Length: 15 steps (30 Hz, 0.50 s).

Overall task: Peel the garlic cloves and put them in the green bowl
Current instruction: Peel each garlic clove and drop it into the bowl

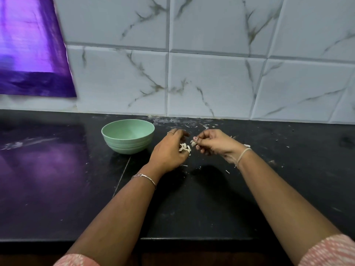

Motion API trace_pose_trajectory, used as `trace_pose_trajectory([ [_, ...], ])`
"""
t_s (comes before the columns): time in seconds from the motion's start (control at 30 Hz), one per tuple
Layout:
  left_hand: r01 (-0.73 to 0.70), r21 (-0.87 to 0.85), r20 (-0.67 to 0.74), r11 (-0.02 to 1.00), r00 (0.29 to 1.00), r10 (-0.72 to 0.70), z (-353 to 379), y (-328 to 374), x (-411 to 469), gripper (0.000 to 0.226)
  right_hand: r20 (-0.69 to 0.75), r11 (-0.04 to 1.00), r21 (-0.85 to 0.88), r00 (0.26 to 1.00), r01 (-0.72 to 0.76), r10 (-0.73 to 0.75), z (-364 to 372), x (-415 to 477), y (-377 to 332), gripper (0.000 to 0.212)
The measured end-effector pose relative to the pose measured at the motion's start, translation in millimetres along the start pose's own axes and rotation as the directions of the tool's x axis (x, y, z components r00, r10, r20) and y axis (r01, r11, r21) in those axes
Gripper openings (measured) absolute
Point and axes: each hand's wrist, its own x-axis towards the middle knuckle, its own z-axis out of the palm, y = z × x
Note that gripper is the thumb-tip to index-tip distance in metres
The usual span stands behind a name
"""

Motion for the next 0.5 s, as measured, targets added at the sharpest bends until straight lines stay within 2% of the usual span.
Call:
trace_pose_trajectory([
  [0.07,-0.046,0.003,0.004,0.999,0.999,0.046,2,1,0,0.043,-0.046,0.994,0.109,0.999,0.008,-0.003,7,-1,14,0.013],
  [0.13,-0.056,-0.023,0.008,0.998,0.998,0.056,4,2,1,0.035,-0.076,0.996,0.074,0.997,0.040,-0.035,13,-1,18,0.017],
  [0.27,0.028,-0.243,0.005,0.970,1.000,-0.027,5,2,5,0.024,-0.192,0.992,-0.037,0.973,0.121,-0.126,21,2,18,0.021],
  [0.4,0.082,-0.334,0.011,0.939,0.996,-0.083,5,5,8,0.021,-0.278,0.993,-0.025,0.953,0.116,-0.119,24,6,22,0.031],
  [0.5,0.171,-0.443,0.007,0.880,0.982,-0.187,4,7,9,0.011,-0.287,0.994,-0.041,0.952,0.098,-0.106,27,7,22,0.029],
])
